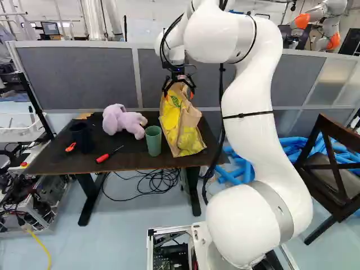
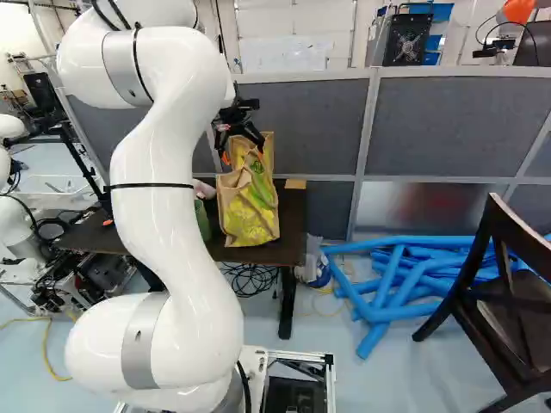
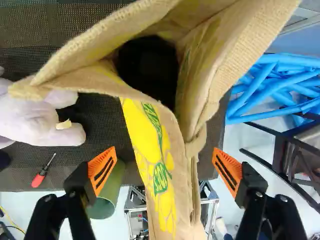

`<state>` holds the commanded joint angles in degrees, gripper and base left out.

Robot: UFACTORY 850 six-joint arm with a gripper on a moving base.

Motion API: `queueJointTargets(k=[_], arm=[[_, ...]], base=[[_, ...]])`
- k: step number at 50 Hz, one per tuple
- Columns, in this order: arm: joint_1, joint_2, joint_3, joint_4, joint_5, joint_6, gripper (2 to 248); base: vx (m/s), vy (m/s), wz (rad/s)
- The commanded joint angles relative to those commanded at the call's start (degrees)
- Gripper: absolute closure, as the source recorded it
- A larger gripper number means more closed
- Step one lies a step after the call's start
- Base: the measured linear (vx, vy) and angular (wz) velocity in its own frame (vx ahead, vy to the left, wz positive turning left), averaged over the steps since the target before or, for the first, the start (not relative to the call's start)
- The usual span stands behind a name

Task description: Pick up the bag on the ground and place it on the table

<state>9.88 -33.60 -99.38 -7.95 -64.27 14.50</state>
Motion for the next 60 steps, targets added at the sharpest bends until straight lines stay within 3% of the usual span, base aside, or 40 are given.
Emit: queueJointTargets(k=[50, 60], arm=[[0.1, 7.7, 0.9, 0.0, -10.3, 0.0, 3], [0.1, 7.7, 0.9, 0.0, -10.3, 0.0, 3]], base=[[0.0, 0.0, 0.0], [0.0, 0.0, 0.0]])
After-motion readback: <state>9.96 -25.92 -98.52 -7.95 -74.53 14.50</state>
